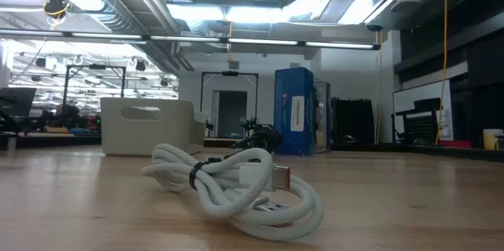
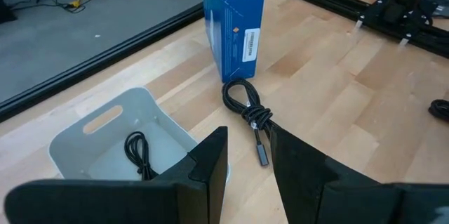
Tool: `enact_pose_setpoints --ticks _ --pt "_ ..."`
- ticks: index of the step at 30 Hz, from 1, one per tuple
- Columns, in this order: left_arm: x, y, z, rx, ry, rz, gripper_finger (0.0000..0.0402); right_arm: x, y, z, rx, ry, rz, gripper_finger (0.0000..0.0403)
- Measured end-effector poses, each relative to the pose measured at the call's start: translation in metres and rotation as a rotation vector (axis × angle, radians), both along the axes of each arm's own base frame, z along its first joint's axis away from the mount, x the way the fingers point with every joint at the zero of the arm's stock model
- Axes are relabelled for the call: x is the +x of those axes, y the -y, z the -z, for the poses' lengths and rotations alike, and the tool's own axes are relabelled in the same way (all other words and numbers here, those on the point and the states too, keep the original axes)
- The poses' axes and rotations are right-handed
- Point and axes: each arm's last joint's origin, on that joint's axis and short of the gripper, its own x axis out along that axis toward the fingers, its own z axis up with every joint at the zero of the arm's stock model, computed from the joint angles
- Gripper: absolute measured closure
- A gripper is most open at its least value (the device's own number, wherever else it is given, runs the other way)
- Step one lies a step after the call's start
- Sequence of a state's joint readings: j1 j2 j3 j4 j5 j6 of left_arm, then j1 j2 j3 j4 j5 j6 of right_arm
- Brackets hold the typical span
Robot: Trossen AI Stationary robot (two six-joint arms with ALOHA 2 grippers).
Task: Pick and place USB-C Cables
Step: Put the bottom black charger cable into the white bin
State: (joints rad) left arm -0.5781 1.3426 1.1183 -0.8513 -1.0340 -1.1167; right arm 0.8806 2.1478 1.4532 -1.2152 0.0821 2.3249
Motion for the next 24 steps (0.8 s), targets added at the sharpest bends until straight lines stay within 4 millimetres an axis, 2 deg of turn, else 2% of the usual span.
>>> enact_pose_setpoints --ticks 7,9,12,17,20,24 --pt "0.000 0.000 0.000 0.000 0.000 0.000 0.0298 -0.001 0.000 0.002 -0.001 -0.022 -0.034 0.0311" --pt "0.000 0.000 0.000 0.000 0.000 0.000 0.0298 -0.001 0.000 0.003 0.003 -0.032 -0.060 0.0320" --pt "0.000 0.000 0.000 0.000 0.000 0.000 0.0298 -0.001 0.000 0.003 -0.003 -0.038 -0.097 0.0354" --pt "0.000 0.000 0.000 0.000 0.000 0.000 0.0298 -0.002 0.005 -0.001 -0.084 -0.044 -0.161 0.0358" --pt "0.000 0.000 0.000 -0.002 -0.002 0.002 0.0298 0.003 0.007 -0.014 -0.094 -0.015 -0.213 0.0358" --pt "0.000 0.000 0.000 -0.003 -0.002 0.002 0.0298 0.007 0.015 -0.049 -0.176 0.121 -0.326 0.0358"
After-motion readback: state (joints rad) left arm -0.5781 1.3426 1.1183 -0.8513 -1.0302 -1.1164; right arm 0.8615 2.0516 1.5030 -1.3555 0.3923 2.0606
